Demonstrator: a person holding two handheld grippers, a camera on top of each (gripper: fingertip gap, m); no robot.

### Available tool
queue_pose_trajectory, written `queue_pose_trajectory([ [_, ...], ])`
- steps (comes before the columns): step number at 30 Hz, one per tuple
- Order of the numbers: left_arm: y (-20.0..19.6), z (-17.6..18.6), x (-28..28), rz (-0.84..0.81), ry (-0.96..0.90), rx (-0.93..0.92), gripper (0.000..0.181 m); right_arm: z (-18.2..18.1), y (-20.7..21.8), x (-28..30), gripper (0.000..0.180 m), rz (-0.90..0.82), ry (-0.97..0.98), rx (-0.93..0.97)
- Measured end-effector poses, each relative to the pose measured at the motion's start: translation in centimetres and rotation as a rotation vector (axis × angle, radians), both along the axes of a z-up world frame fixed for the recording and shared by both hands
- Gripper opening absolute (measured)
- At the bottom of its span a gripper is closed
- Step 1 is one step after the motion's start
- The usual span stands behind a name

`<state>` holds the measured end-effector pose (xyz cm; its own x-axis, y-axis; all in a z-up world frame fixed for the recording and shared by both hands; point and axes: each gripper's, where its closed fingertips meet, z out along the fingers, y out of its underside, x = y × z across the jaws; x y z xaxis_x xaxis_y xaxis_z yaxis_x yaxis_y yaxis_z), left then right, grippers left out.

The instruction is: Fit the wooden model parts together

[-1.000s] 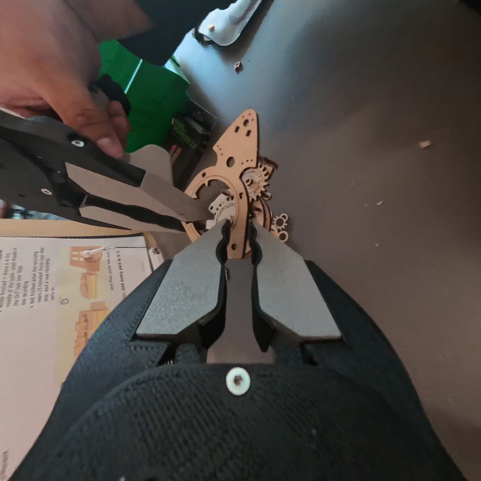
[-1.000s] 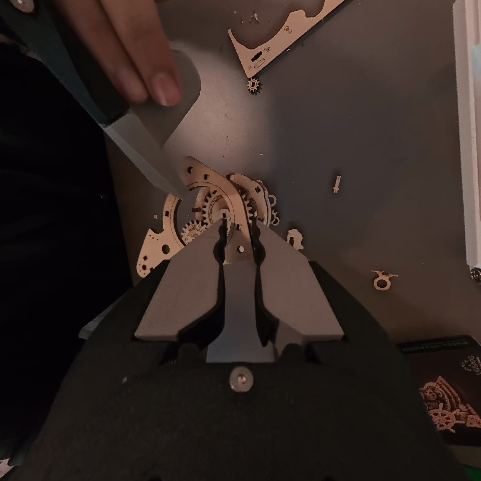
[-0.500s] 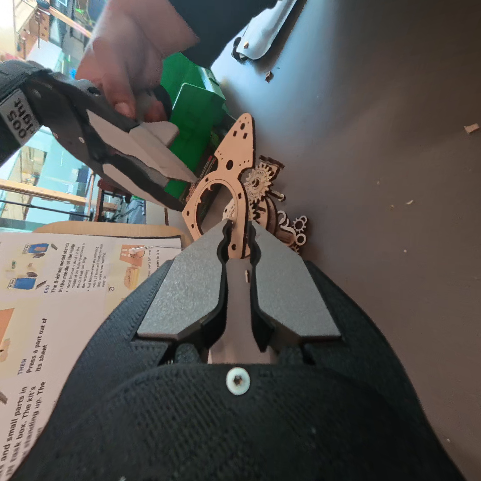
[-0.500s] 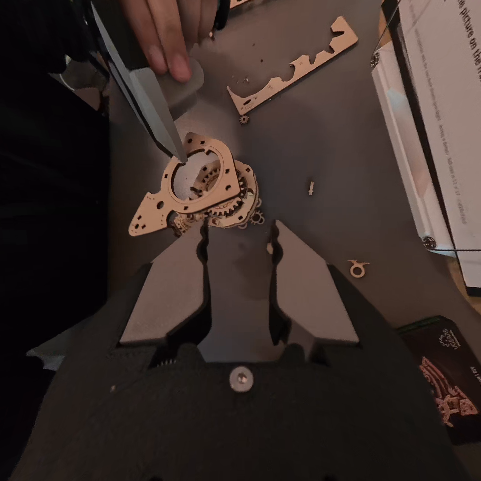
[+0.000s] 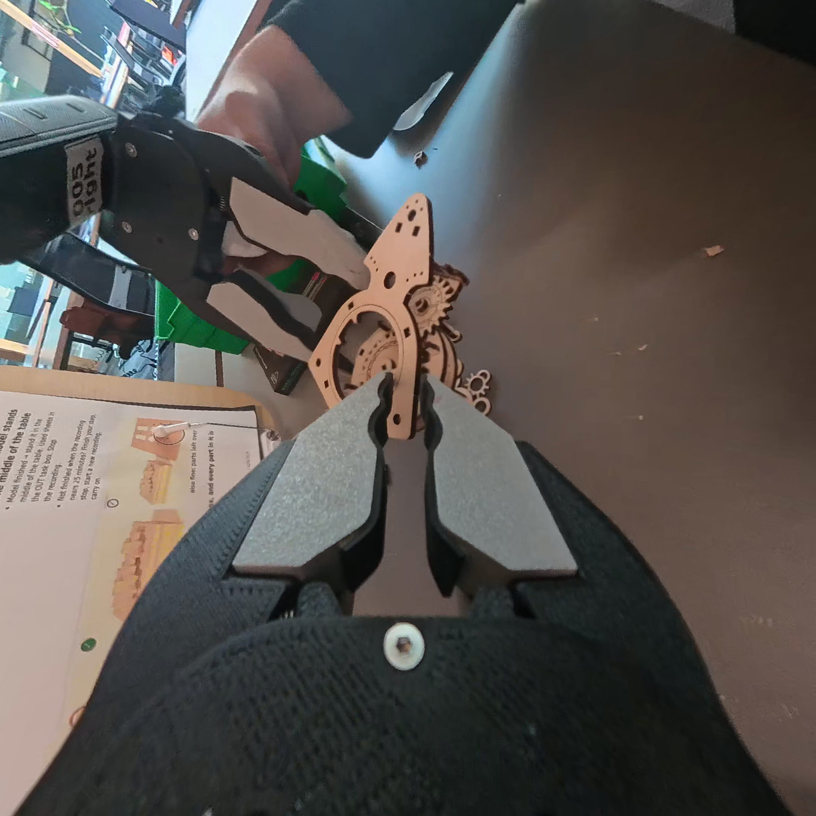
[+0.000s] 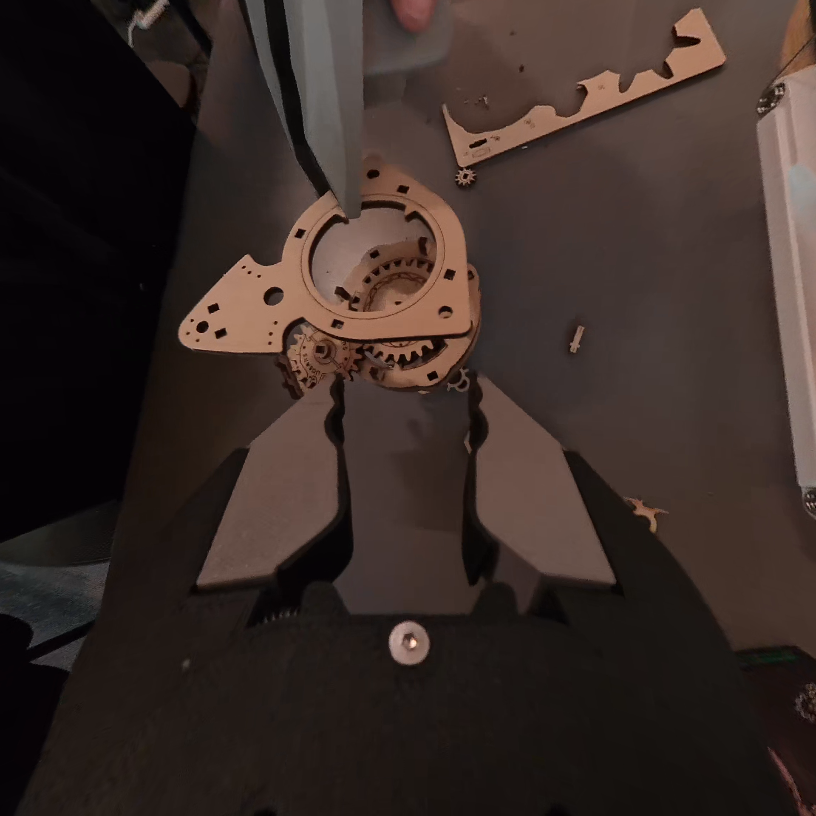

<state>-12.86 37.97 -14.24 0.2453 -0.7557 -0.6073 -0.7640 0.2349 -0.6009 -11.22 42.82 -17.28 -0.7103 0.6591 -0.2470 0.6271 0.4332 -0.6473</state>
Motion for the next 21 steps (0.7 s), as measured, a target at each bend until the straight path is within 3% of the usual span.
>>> queue_pose_trajectory([
  [10,1.2,-0.9,0.8,-0.015,0.126,-0.059,0.009,3.4,2.8,-1.0,0.043,-0.136,0.092,-0.104],
  [21,1.0,-1.2,0.6,0.045,0.145,-0.042,0.010,2.2,1.5,-2.4,0.028,-0.164,0.034,-0.078],
])
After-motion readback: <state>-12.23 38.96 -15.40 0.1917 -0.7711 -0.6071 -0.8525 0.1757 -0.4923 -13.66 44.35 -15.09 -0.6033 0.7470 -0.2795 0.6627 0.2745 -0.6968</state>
